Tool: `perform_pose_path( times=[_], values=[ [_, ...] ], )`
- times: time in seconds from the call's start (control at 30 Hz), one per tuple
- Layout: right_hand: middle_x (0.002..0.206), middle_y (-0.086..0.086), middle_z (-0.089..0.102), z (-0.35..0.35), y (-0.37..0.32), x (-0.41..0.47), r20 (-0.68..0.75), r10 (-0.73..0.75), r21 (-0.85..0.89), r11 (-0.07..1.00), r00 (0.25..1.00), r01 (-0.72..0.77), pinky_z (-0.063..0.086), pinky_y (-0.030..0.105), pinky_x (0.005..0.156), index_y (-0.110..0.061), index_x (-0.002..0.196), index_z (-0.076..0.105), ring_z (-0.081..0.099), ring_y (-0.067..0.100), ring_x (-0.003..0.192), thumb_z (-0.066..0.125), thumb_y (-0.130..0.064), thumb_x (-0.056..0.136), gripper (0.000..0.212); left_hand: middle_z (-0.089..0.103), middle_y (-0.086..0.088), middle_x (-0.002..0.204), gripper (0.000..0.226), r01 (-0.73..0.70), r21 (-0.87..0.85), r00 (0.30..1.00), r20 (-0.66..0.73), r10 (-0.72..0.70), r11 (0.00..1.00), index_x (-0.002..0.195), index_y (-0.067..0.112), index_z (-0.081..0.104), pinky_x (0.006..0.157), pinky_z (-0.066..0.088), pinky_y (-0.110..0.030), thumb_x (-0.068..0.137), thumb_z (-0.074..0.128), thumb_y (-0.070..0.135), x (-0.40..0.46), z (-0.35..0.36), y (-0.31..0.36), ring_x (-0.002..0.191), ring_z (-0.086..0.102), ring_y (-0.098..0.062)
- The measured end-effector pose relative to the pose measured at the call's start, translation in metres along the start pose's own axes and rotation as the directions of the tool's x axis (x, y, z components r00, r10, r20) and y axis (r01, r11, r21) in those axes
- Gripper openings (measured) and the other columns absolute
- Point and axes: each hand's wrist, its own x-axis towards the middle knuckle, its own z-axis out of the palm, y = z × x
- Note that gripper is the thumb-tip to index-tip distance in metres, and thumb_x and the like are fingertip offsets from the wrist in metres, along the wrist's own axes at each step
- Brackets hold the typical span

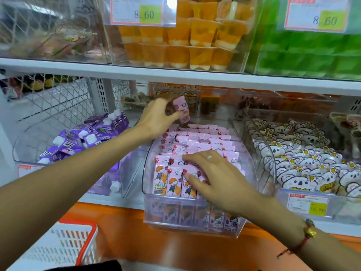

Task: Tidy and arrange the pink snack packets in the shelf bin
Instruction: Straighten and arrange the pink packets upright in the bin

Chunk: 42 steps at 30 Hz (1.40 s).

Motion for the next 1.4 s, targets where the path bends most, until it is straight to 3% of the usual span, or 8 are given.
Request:
perform_pose_path(
  times=[0.3, 0.47, 0.57, 0.77, 0.9, 1.07, 1.2, 1.4],
  values=[
    [0.140, -0.011, 0.046, 0.001, 0.002, 0.001, 0.003, -0.002, 0.028, 1.000, 1.000, 0.002, 0.029, 0.027, 0.104, -0.033, 0.141, 0.038, 0.030, 0.008, 0.130, 0.042, -0.045, 0.097, 0.046, 0.065, -0.014, 0.106, 0.038, -0.026, 0.338, 0.974, 0.220, -0.053, 0.941, 0.128, 0.010, 0.053, 0.081, 0.048, -0.030, 0.092, 0.061, 0.022, 0.040, 0.001, -0.016, 0.100, 0.062, -0.033],
    [0.141, -0.013, 0.043, 0.000, 0.002, 0.001, 0.014, 0.000, 0.043, 0.999, 1.000, 0.000, 0.028, 0.027, 0.105, -0.034, 0.142, 0.037, 0.028, 0.005, 0.130, 0.041, -0.045, 0.097, 0.046, 0.057, -0.012, 0.128, 0.052, -0.073, 0.484, 0.920, 0.370, -0.129, 0.872, 0.142, 0.014, 0.039, 0.087, 0.050, -0.035, 0.095, 0.057, 0.024, 0.057, 0.003, -0.011, 0.108, 0.059, -0.031],
    [0.141, -0.014, 0.042, 0.000, 0.001, 0.000, 0.024, 0.004, 0.049, 0.999, 1.000, -0.005, 0.028, 0.028, 0.108, -0.035, 0.141, 0.036, 0.027, 0.004, 0.131, 0.040, -0.046, 0.097, 0.045, 0.057, -0.005, 0.106, 0.045, -0.056, 0.444, 0.945, 0.312, -0.096, 0.894, 0.134, 0.018, 0.040, 0.070, 0.047, -0.032, 0.093, 0.058, 0.021, 0.058, 0.016, -0.012, 0.089, 0.059, -0.024],
    [0.141, -0.016, 0.040, -0.001, 0.000, 0.000, 0.028, -0.001, 0.037, 0.999, 1.000, 0.000, 0.026, 0.025, 0.106, -0.039, 0.141, 0.034, 0.026, 0.002, 0.129, 0.039, -0.047, 0.097, 0.045, 0.062, -0.007, 0.115, 0.023, -0.026, 0.575, 0.971, 0.208, -0.115, 0.818, 0.110, 0.015, 0.064, 0.083, 0.049, -0.032, 0.089, 0.065, 0.023, 0.066, 0.036, -0.022, 0.101, 0.060, -0.027],
    [0.141, -0.016, 0.041, -0.004, -0.001, 0.000, 0.037, -0.004, 0.041, 0.999, 0.999, 0.003, 0.028, 0.027, 0.107, -0.039, 0.140, 0.035, 0.028, 0.002, 0.129, 0.039, -0.049, 0.097, 0.044, 0.057, -0.010, 0.133, 0.026, -0.109, 0.649, 0.927, 0.339, -0.158, 0.753, 0.117, 0.019, 0.068, 0.103, 0.045, -0.036, 0.095, 0.054, 0.015, 0.063, 0.047, -0.032, 0.117, 0.056, -0.032],
    [0.144, -0.014, 0.039, -0.008, -0.003, -0.002, 0.050, -0.012, 0.005, 1.000, 0.999, 0.012, 0.023, 0.023, 0.106, -0.036, 0.143, 0.033, 0.027, 0.004, 0.131, 0.036, -0.045, 0.099, 0.045, 0.063, -0.008, 0.117, 0.033, -0.183, 0.615, 0.894, 0.429, -0.130, 0.767, 0.125, 0.015, 0.057, 0.084, 0.056, -0.035, 0.092, 0.056, 0.015, 0.056, 0.035, -0.024, 0.098, 0.065, -0.026],
    [0.152, -0.012, 0.029, -0.014, -0.005, -0.013, 0.052, -0.050, -0.057, 0.997, 0.997, 0.053, 0.018, 0.022, 0.109, -0.036, 0.146, 0.029, 0.020, 0.005, 0.137, 0.028, -0.048, 0.100, 0.047, 0.064, -0.008, 0.120, 0.030, -0.240, 0.579, 0.859, 0.501, -0.108, 0.779, 0.124, 0.015, 0.060, 0.091, 0.052, -0.037, 0.098, 0.051, 0.026, 0.046, 0.035, -0.015, 0.101, 0.063, -0.026],
    [0.119, -0.025, 0.047, -0.021, -0.006, -0.035, 0.031, -0.104, 0.023, 0.994, 0.994, 0.103, 0.034, 0.015, 0.085, -0.042, 0.127, 0.050, 0.039, -0.005, 0.110, 0.038, -0.058, 0.094, 0.038, 0.067, -0.009, 0.115, 0.028, -0.181, 0.583, 0.911, 0.402, -0.088, 0.792, 0.115, 0.013, 0.067, 0.088, 0.052, -0.032, 0.095, 0.057, 0.031, 0.043, 0.036, -0.013, 0.095, 0.064, -0.025]
  ],
)
